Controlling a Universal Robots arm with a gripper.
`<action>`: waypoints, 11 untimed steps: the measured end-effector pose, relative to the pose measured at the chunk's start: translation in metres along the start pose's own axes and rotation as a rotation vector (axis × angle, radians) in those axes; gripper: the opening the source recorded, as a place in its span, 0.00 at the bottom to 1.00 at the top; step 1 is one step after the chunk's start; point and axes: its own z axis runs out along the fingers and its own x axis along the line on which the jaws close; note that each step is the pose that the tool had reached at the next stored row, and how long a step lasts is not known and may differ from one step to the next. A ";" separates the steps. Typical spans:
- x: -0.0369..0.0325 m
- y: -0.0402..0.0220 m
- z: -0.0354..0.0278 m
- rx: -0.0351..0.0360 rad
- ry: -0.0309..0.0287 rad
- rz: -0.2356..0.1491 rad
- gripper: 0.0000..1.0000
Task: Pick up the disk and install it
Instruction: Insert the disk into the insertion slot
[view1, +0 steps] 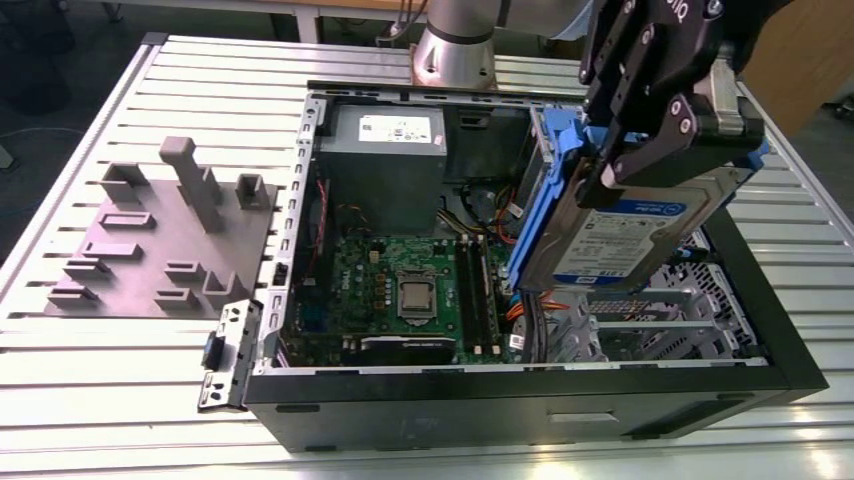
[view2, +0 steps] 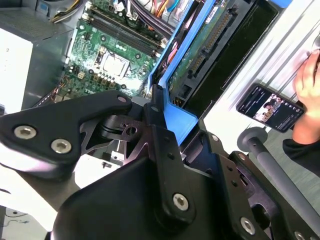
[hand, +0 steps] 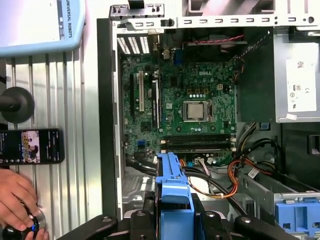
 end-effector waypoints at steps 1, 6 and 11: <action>0.0004 -0.0007 0.0003 0.0000 0.0000 0.000 0.36; 0.0013 -0.0015 0.0008 -0.0001 0.0002 0.000 0.36; 0.0013 -0.0015 0.0009 0.0000 0.0001 0.000 0.36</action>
